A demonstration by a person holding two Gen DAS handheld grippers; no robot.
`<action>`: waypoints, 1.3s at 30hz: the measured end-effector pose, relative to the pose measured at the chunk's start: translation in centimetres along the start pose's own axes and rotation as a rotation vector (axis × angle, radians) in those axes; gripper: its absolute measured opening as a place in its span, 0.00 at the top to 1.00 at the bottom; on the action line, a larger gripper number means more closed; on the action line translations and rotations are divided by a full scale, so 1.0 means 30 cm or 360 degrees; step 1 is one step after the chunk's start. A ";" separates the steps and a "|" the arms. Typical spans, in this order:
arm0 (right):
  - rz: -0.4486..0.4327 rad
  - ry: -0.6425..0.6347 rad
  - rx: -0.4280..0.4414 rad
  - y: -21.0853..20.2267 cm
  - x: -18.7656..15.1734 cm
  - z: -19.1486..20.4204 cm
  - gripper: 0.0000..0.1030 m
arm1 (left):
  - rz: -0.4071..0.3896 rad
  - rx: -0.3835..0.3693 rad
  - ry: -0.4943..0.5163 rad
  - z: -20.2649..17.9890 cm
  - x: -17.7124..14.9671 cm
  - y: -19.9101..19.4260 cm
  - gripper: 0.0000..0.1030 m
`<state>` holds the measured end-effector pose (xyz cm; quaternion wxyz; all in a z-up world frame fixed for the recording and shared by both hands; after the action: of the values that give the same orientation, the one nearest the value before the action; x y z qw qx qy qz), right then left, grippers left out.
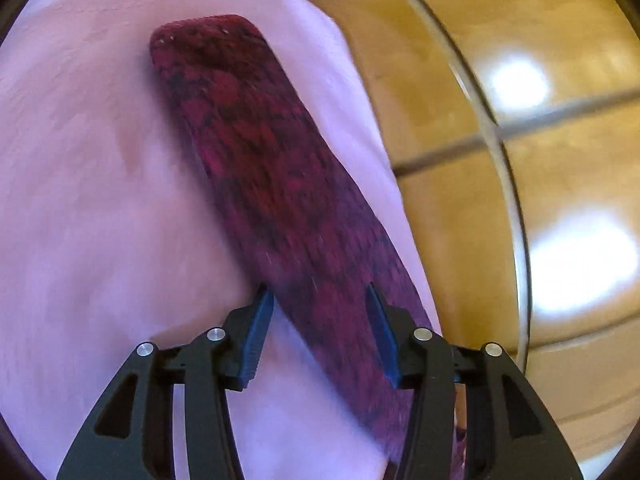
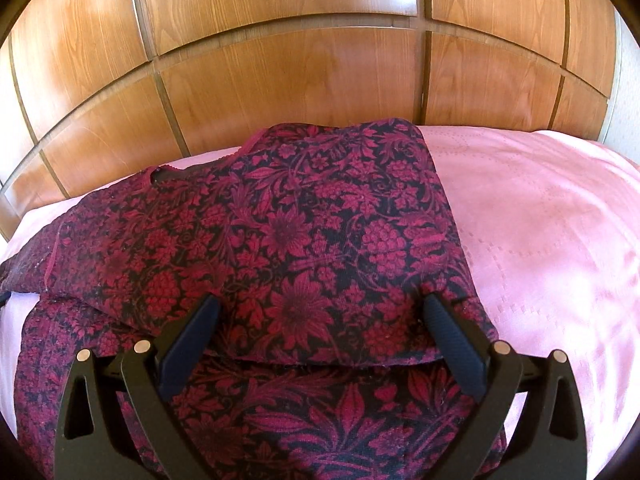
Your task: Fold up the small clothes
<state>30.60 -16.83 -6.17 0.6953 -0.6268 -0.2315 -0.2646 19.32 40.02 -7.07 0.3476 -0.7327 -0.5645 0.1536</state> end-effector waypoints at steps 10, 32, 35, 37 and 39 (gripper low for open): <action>0.0004 -0.0020 -0.0008 0.004 -0.001 0.003 0.02 | -0.0243 0.0172 0.0772 -0.344 -0.156 -0.073 0.89; 0.0000 0.0030 0.0049 -0.005 0.007 -0.017 0.02 | 0.0405 -0.0234 0.1802 -0.542 -1.190 -0.088 0.35; 0.0003 0.0054 0.0088 -0.032 0.015 -0.035 0.02 | 0.0334 -0.0132 0.1692 -0.488 -1.121 -0.115 0.35; -0.0010 0.0018 0.0048 -0.078 0.016 -0.035 0.02 | 0.0275 -0.0051 0.1623 -0.458 -1.056 -0.122 0.35; -0.0024 0.0000 0.0025 -0.120 0.002 -0.046 0.02 | 0.0184 0.0114 0.1535 -0.421 -0.982 -0.127 0.35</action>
<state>28.26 -18.47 -3.57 0.6983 -0.6195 -0.2382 -0.2680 15.09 8.71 -0.43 0.5855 -0.7381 -0.2918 -0.1652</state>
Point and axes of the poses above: each gripper's, at about its wrist camera, not at the fingertips, and y roughly the way its jaws point, z to its left, x to its top, the point moved 1 cm from there along y, roughly the way its jaws point, and after that the axes turned 4 degrees about z, right-handed, at the moved point
